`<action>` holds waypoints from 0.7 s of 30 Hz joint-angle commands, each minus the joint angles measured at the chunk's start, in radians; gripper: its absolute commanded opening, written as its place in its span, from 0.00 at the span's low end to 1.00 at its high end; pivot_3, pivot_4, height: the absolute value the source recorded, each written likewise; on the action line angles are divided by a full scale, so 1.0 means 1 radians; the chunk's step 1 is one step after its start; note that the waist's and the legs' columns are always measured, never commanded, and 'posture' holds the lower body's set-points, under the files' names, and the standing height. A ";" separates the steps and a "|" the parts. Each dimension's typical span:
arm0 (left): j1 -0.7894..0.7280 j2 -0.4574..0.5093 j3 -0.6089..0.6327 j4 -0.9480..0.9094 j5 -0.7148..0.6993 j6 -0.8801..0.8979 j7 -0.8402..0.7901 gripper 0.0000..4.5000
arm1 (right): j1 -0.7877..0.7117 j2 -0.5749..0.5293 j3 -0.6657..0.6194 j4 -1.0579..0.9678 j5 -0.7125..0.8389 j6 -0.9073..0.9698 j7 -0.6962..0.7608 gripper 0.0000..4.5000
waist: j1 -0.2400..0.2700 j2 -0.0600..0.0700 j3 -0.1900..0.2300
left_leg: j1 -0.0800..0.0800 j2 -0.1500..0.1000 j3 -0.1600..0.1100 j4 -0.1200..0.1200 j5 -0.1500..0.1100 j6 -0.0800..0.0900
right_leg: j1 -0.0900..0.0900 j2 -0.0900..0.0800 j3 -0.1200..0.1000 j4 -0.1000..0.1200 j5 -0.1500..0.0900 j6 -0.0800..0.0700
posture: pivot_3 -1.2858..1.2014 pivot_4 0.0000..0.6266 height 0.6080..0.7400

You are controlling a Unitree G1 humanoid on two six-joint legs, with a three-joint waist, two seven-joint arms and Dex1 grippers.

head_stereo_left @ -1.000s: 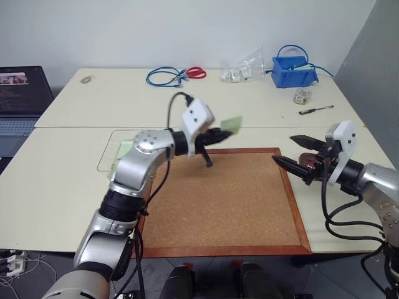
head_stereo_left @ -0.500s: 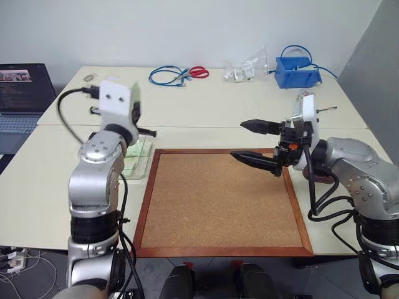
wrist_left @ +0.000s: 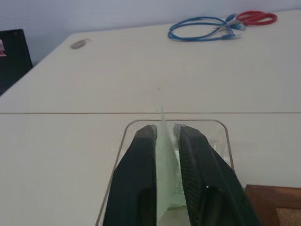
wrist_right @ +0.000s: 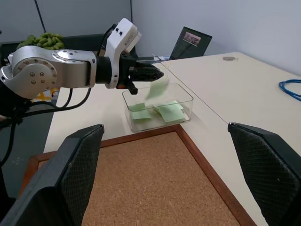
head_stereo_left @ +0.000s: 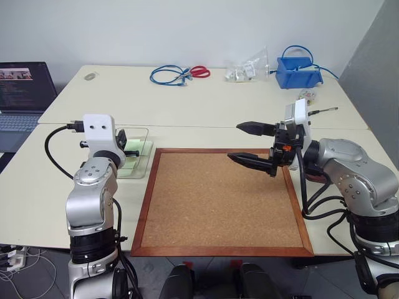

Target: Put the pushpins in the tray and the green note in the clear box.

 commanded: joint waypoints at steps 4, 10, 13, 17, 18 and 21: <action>0.005 0.022 0.013 -0.024 -0.004 -0.031 -0.001 0.53 | 0.000 -0.014 -0.027 -0.040 0.003 0.000 -0.018 1.00 | 0.000 0.000 0.000 | 0.000 0.000 0.000 0.000 0.000 0.000 | 0.000 0.000 0.000 0.000 0.000 0.000 | 0.52 0.24 1.00; 0.027 0.041 -0.014 -0.094 -0.033 -0.033 -0.053 0.77 | 0.042 -0.012 -0.039 -0.085 -0.002 0.016 -0.085 1.00 | 0.000 0.000 0.000 | 0.000 0.000 0.000 0.000 0.000 0.000 | 0.000 0.000 0.000 0.000 0.000 0.000 | 0.52 0.24 1.00; 0.058 0.036 -0.043 -0.173 -0.071 -0.006 -0.096 0.85 | 0.096 0.006 -0.041 -0.127 -0.061 0.016 -0.199 1.00 | 0.000 0.000 0.000 | 0.000 0.000 0.000 0.000 0.000 0.000 | 0.000 0.000 0.000 0.000 0.000 0.000 | 0.52 0.24 1.00; 0.125 0.005 -0.087 -0.288 -0.113 0.023 -0.119 0.85 | 0.188 0.049 -0.030 -0.178 -0.160 0.032 -0.374 1.00 | 0.000 -0.001 0.000 | 0.000 0.000 0.000 0.000 0.000 0.000 | 0.000 0.000 0.001 0.000 0.000 0.000 | 0.52 0.24 1.00; 0.149 -0.012 -0.103 -0.315 -0.114 0.016 -0.112 0.85 | 0.211 0.066 -0.030 -0.180 -0.204 0.039 -0.441 1.00 | 0.000 -0.001 0.000 | 0.000 0.000 0.000 0.000 0.000 0.000 | 0.000 0.000 0.001 0.000 0.000 0.000 | 0.52 0.24 1.00; 0.288 -0.074 -0.190 -0.361 -0.083 -0.042 -0.078 0.85 | 0.299 0.134 -0.013 -0.200 -0.341 0.034 -0.624 1.00 | -0.001 -0.002 -0.002 | 0.001 0.000 0.001 -0.001 0.000 0.000 | 0.000 0.000 0.002 0.000 0.000 0.000 | 0.52 0.24 1.00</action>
